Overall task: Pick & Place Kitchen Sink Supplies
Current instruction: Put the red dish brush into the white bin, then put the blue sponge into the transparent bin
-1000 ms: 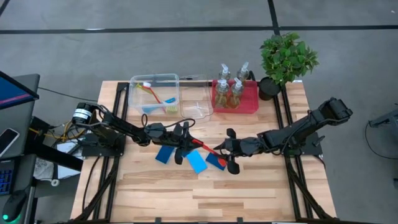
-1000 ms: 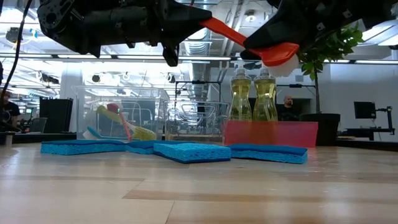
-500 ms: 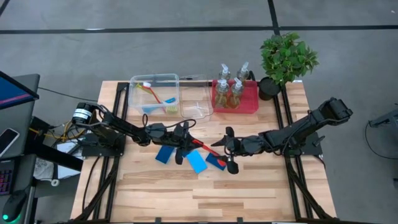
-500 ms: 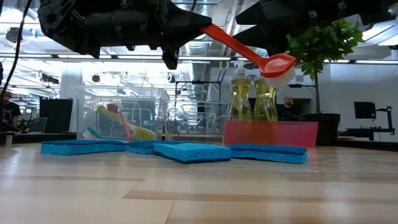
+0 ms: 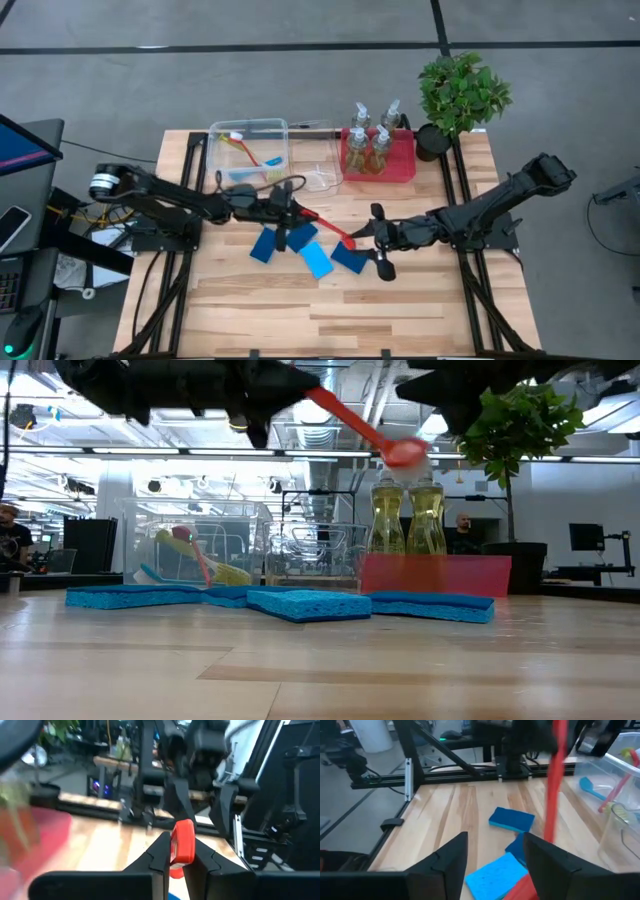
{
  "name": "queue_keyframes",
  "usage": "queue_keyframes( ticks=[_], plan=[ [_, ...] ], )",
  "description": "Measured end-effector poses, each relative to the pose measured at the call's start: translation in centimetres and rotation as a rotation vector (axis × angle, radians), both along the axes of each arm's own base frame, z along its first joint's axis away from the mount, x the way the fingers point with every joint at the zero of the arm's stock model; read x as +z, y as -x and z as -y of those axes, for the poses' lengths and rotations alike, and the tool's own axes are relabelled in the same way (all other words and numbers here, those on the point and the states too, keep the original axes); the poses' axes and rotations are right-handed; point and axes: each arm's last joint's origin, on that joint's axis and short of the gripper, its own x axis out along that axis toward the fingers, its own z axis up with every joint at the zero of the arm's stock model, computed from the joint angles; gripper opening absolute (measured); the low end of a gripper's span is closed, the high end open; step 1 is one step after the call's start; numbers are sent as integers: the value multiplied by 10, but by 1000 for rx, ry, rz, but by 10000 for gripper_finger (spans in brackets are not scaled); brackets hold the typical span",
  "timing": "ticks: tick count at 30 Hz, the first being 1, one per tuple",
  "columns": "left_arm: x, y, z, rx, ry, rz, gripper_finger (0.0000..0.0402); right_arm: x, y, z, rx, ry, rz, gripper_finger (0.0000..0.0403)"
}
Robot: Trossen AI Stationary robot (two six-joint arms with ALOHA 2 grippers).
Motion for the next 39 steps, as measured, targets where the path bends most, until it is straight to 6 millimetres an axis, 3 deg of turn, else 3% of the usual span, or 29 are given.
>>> queue_keyframes(
  ticks=[5,10,14,19,28,39],
  plan=[
    [35,27,-10,79,-82,60,20,-2,0,-5,24,19,-9,166],
    [65,66,-20,272,-172,62,34,-6,-1,-6,23,29,-33,153],
    [75,98,-28,508,-223,1,44,-7,-1,-5,20,34,-45,143],
    [78,123,-34,707,-237,-67,21,-8,-1,-5,21,38,-54,132],
    [78,132,-41,1022,-316,-149,50,-8,-1,-5,22,39,-56,123],
    [57,107,-51,1091,-366,-281,19,-9,-1,-5,22,40,-59,123]
  ],
)
